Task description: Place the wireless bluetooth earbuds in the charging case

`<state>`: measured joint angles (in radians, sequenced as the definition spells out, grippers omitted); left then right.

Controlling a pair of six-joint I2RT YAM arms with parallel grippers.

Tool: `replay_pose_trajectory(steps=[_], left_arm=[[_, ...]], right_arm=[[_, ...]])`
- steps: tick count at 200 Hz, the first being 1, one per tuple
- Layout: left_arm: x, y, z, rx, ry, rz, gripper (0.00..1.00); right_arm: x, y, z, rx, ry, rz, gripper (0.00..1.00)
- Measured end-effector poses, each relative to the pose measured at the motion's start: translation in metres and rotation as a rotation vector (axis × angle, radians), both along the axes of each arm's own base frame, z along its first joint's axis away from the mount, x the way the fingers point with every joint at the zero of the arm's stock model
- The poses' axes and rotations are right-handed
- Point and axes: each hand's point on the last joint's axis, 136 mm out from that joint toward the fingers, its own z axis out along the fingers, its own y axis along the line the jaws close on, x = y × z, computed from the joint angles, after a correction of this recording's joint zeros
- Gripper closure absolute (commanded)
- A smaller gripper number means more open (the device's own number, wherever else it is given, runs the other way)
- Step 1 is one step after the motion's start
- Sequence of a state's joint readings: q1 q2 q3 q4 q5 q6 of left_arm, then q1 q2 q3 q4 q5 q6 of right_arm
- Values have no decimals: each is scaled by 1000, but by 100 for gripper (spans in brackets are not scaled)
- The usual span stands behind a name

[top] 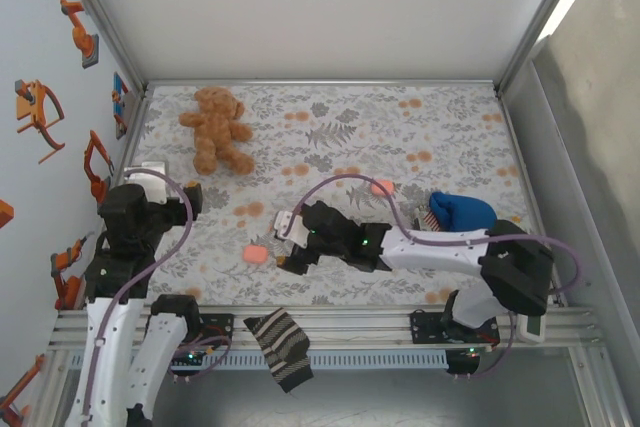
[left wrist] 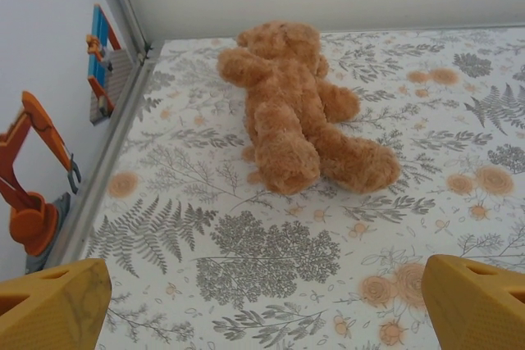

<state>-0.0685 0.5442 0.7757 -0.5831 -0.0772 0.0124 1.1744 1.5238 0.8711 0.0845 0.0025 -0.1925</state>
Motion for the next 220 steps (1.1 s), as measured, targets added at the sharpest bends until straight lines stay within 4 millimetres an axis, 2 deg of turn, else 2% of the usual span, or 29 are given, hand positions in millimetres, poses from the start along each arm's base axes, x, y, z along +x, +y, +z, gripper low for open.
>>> replay_pose_trajectory(steps=[27, 53, 100, 138, 178, 220], left_arm=[[5, 4, -21, -90, 40, 15, 4], [5, 1, -33, -133, 60, 5, 4], [0, 0, -26, -139, 18, -1, 4], [0, 0, -23, -138, 8, -2, 4], [1, -1, -24, -140, 11, -6, 4], [1, -1, -24, -140, 11, -6, 4]], right_arm=[[-2, 28, -14, -48, -39, 65, 5], [-5, 41, -33, -93, -43, 105, 7], [-5, 51, -69, -166, -17, 138, 10], [-5, 56, -87, -204, 8, 150, 10], [-4, 61, -97, -218, 22, 153, 11], [-3, 66, -98, -206, 68, 149, 22]])
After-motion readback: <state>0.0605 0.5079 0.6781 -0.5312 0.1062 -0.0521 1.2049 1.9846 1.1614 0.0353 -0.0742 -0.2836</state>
